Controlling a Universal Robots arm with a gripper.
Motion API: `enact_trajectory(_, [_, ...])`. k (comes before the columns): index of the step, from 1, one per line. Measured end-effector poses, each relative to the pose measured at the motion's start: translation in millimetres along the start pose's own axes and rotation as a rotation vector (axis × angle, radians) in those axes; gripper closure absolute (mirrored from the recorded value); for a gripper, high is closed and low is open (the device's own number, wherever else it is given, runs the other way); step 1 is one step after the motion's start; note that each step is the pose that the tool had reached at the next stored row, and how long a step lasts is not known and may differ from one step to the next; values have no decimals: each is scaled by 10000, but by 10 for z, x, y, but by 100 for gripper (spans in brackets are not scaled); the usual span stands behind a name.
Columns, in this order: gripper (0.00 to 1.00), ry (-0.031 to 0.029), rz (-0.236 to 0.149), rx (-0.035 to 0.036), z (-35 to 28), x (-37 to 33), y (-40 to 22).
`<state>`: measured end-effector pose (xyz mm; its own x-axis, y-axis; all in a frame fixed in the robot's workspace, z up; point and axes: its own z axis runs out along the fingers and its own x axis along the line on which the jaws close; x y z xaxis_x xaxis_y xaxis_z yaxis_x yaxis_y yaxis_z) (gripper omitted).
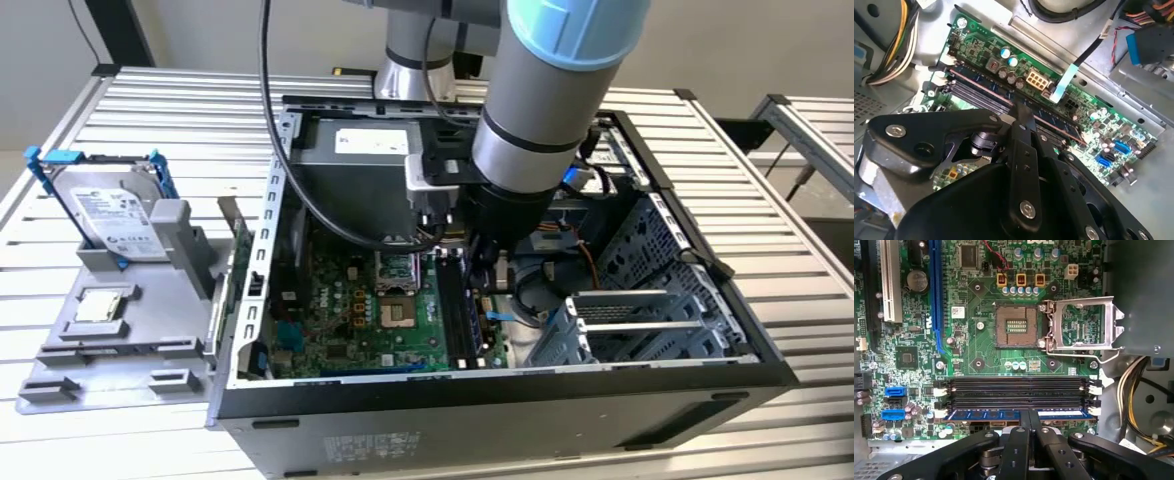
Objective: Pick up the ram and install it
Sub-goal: 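Press down the ram until it locks into place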
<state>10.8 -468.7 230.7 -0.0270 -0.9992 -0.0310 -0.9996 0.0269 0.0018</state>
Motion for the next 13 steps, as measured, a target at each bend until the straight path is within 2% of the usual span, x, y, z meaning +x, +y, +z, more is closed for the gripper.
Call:
enact_trajectory(6, [100, 11, 0, -3, 103, 5, -1])
enact_trajectory(9, [100, 8, 0, -2, 113, 4, -2])
enact_trajectory(10, [100, -15, 0, 3, 82, 0, -3])
enact_trajectory(13, [100, 1, 1, -1, -58, -2, -1])
